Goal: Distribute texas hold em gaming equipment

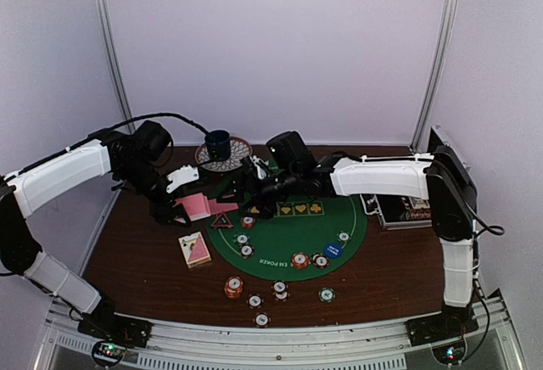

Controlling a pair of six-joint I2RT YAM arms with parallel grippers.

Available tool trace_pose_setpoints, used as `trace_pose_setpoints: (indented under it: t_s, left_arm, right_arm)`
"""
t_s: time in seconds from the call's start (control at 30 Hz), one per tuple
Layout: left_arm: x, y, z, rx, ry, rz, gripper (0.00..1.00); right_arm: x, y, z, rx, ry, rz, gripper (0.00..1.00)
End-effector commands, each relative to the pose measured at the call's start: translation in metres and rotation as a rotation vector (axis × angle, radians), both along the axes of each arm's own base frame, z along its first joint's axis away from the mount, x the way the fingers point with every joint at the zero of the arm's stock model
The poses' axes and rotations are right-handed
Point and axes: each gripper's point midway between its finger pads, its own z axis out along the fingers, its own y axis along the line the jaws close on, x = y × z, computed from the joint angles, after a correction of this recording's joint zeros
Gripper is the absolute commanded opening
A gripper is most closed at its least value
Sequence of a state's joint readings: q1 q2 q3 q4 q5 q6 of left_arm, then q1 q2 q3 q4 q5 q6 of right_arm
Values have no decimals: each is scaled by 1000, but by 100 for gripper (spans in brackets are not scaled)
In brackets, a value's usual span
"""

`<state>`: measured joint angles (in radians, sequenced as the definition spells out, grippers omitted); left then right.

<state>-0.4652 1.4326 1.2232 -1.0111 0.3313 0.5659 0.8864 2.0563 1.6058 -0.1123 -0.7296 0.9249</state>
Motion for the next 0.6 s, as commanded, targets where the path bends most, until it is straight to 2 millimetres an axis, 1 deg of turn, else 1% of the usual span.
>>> trace_pose_setpoints:
  t_s: [0.0, 0.07, 0.2, 0.33, 0.57]
  left_arm:
    - [12, -9, 15, -53, -35, 9, 2]
    - [12, -9, 17, -56, -38, 9, 2]
    - [13, -10, 18, -60, -40, 10, 2]
    - [14, -11, 19, -66, -38, 10, 2]
    - [14, -11, 20, -66, -40, 11, 2]
  right_arm:
    - [-6, 17, 22, 92, -16, 62, 88]
    - [-8, 21, 21, 97, -11, 77, 87]
    - [-13, 30, 27, 122, -13, 113, 84]
    - [-19, 39, 27, 136, -7, 147, 83]
    - [-25, 48, 31, 159, -6, 183, 82]
